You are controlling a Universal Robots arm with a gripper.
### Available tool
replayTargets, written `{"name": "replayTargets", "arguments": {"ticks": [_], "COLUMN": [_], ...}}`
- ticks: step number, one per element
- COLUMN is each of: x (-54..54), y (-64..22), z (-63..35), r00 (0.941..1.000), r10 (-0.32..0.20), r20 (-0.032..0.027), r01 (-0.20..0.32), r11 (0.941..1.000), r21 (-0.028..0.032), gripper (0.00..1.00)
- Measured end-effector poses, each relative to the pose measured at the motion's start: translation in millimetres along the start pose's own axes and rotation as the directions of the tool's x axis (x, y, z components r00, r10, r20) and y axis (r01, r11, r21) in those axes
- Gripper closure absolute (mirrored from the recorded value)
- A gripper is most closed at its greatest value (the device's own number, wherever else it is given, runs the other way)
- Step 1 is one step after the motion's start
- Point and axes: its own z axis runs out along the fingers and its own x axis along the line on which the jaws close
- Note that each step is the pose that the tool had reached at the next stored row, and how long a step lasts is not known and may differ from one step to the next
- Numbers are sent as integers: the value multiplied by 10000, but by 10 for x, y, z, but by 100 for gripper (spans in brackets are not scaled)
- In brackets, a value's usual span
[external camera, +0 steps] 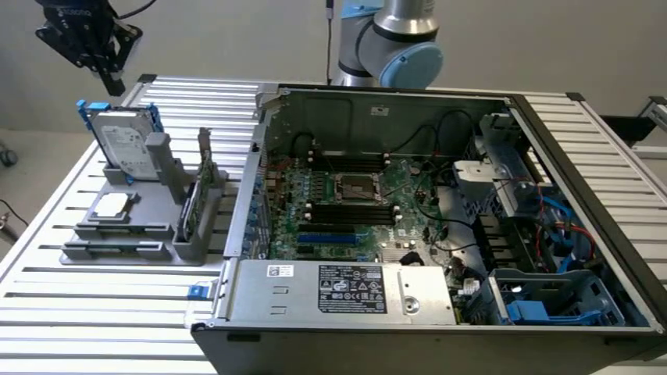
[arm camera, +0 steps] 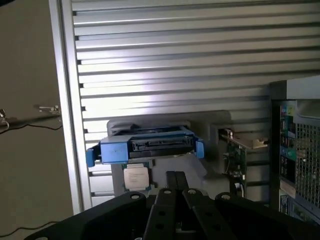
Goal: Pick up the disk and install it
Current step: 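Reach for the disk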
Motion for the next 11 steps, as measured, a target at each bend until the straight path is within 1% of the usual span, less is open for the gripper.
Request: {"name": "replayTargets", "arguments": {"ticks": [5,8,11], "x": [235,362,363], "y": [84,138,138], "z": [29,30,30], "r00": [10000,10000,10000], "r10": [-1,0,0], "r20": [2,2,3], "r01": [1,0,0], "r11": [10000,10000,10000], "r21": [57,66,66], "gripper": [89,89,89]}}
